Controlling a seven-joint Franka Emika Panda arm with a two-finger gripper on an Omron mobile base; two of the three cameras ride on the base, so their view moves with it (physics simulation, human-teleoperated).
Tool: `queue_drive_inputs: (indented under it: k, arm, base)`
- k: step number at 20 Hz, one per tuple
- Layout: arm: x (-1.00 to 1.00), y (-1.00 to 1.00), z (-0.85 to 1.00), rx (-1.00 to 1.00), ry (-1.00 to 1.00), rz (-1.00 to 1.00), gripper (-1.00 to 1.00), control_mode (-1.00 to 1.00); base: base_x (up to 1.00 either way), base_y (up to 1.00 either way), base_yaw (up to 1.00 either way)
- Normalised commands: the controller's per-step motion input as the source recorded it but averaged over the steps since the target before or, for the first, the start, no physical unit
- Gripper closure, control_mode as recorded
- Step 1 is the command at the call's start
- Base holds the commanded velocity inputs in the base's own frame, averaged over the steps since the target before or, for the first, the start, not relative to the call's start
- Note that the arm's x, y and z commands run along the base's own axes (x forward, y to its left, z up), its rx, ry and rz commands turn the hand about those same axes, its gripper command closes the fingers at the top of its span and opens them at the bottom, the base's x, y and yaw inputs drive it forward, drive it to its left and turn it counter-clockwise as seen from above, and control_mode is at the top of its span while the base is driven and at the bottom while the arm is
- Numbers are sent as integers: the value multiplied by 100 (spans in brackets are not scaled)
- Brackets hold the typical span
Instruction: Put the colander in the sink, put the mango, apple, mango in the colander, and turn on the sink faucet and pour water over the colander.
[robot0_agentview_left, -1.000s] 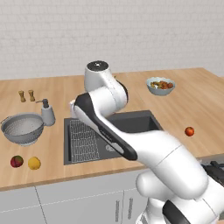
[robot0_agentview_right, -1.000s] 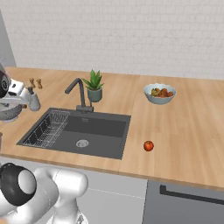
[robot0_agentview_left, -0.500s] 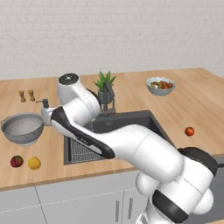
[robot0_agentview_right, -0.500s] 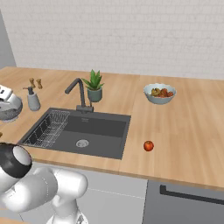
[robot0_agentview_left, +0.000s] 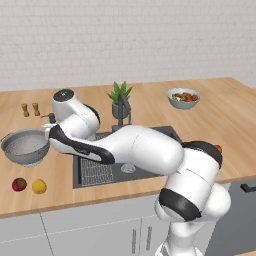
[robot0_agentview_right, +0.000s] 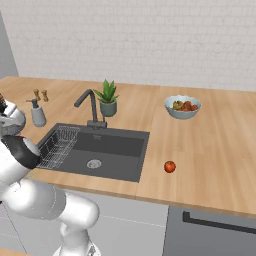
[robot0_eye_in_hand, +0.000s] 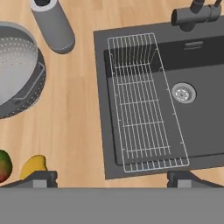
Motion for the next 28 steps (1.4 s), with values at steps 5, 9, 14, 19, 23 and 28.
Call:
queue_drive_inputs:
  k: [5, 9, 14, 19, 23, 28]
  arm:
    - [44, 44, -36, 0, 11, -5, -100, -100]
    - [34, 42, -25, 0, 9, -2, -100, -100]
    - [30, 40, -18, 0, 5, -2, -100, -100]
    - [26, 35, -11, 0, 2, -3, -100, -100]
    - [16, 28, 0, 0, 0, -4, -100, -100]
    - [11, 8, 0, 0, 0, -5, -100, -100]
  base:
    - [0, 0, 0]
    - [0, 0, 0]
    - [0, 0, 0]
    - [0, 0, 0]
    - [0, 0, 0]
    - [0, 0, 0]
